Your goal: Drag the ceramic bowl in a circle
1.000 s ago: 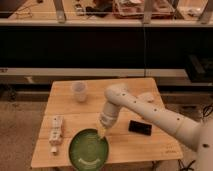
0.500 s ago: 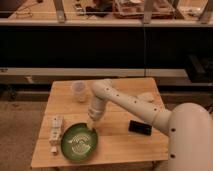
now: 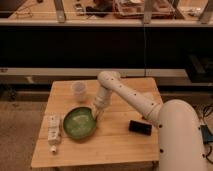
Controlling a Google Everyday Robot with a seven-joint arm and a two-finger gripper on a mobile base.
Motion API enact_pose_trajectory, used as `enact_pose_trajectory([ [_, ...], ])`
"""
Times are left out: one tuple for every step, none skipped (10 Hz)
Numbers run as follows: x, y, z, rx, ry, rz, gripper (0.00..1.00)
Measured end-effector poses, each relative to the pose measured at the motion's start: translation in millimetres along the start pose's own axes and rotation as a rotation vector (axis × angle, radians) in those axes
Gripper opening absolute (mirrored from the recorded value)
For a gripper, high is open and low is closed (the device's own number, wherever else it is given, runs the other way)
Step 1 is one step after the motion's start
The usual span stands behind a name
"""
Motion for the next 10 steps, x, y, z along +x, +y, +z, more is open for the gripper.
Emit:
enact_pose_trajectory([
  [3, 13, -6, 0.010, 0.024, 0.080, 0.00],
  [7, 31, -17, 0.032, 0.076, 0.175, 0.00],
  [8, 45, -31, 0.056, 0.137, 0.239, 0.00],
  [3, 63, -46, 0.072, 0.201, 0.290, 0.00],
  [-6, 76, -53, 0.068, 0.233, 0.314, 0.00],
  [-23, 89, -57, 0.050, 0.253, 0.332, 0.00],
  [-41, 98, -58, 0.029, 0.261, 0.342, 0.00],
  [-64, 105, -55, 0.010, 0.255, 0.346, 0.00],
  [-82, 107, -50, -0.001, 0.237, 0.339, 0.00],
  [-110, 105, -41, -0.016, 0.194, 0.312, 0.00],
])
